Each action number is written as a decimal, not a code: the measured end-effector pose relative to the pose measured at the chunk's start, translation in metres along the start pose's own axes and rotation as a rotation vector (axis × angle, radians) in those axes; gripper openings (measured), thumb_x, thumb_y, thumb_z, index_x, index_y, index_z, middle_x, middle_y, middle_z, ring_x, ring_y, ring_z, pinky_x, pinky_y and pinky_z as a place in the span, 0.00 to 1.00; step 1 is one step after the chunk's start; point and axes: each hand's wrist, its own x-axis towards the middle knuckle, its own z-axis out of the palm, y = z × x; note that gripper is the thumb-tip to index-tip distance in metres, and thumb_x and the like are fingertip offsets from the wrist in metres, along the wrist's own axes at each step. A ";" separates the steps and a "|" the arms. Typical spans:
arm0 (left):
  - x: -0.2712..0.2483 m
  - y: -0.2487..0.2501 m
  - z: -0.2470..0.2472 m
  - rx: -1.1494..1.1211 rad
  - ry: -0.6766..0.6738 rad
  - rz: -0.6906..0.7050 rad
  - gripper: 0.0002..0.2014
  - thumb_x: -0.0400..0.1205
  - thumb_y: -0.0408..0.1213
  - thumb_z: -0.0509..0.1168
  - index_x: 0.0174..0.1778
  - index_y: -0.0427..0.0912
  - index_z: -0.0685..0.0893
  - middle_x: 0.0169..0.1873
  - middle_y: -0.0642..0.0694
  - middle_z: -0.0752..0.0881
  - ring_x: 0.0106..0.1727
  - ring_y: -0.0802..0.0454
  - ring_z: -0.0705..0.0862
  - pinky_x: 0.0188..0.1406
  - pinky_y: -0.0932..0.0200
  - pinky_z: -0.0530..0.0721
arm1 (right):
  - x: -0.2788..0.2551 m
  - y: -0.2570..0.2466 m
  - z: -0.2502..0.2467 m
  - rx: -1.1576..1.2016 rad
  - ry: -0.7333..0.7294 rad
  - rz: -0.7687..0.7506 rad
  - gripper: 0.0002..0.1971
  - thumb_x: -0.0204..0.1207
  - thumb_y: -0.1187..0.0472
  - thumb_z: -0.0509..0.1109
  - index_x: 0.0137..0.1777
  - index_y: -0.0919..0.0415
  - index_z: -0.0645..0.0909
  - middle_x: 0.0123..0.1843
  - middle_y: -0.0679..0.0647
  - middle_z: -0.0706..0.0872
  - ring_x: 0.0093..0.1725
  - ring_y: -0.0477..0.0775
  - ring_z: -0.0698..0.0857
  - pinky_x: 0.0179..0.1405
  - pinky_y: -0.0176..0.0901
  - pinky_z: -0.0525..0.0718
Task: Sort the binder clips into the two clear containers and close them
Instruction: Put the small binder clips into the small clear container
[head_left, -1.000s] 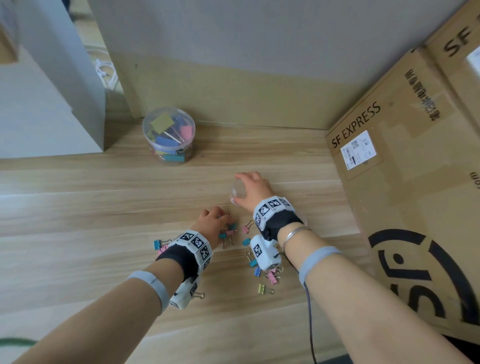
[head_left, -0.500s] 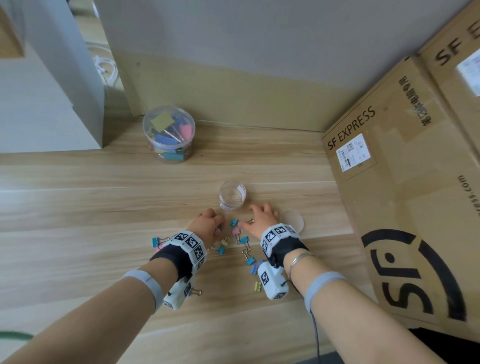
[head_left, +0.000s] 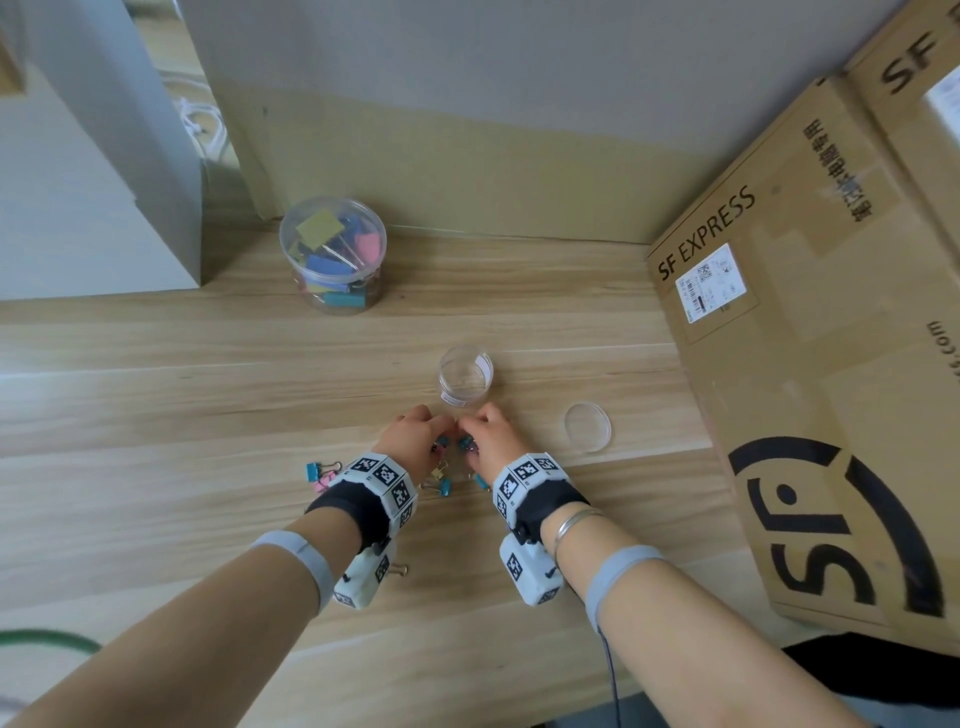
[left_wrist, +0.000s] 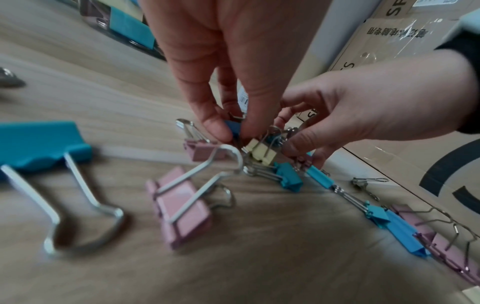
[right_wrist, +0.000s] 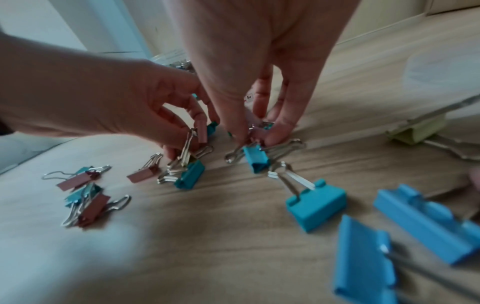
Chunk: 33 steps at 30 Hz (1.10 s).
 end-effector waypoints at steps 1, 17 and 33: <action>0.000 0.000 0.000 -0.010 0.005 0.003 0.17 0.79 0.30 0.62 0.64 0.46 0.77 0.56 0.40 0.77 0.58 0.38 0.79 0.55 0.52 0.79 | 0.001 0.000 -0.001 -0.012 0.002 -0.007 0.15 0.73 0.71 0.66 0.60 0.62 0.77 0.62 0.60 0.73 0.55 0.61 0.80 0.58 0.53 0.81; 0.001 0.001 -0.017 -0.207 0.182 0.027 0.16 0.72 0.25 0.65 0.56 0.39 0.81 0.52 0.37 0.79 0.41 0.45 0.77 0.42 0.54 0.79 | 0.005 -0.010 -0.062 0.280 0.305 0.009 0.09 0.67 0.70 0.71 0.45 0.59 0.84 0.46 0.54 0.88 0.42 0.52 0.84 0.42 0.42 0.84; 0.048 0.042 -0.057 -0.250 0.345 0.042 0.13 0.76 0.32 0.67 0.56 0.35 0.80 0.49 0.34 0.80 0.41 0.38 0.82 0.39 0.56 0.80 | 0.028 0.006 -0.075 0.249 0.250 0.138 0.21 0.77 0.69 0.60 0.70 0.58 0.75 0.63 0.57 0.83 0.60 0.58 0.82 0.59 0.44 0.77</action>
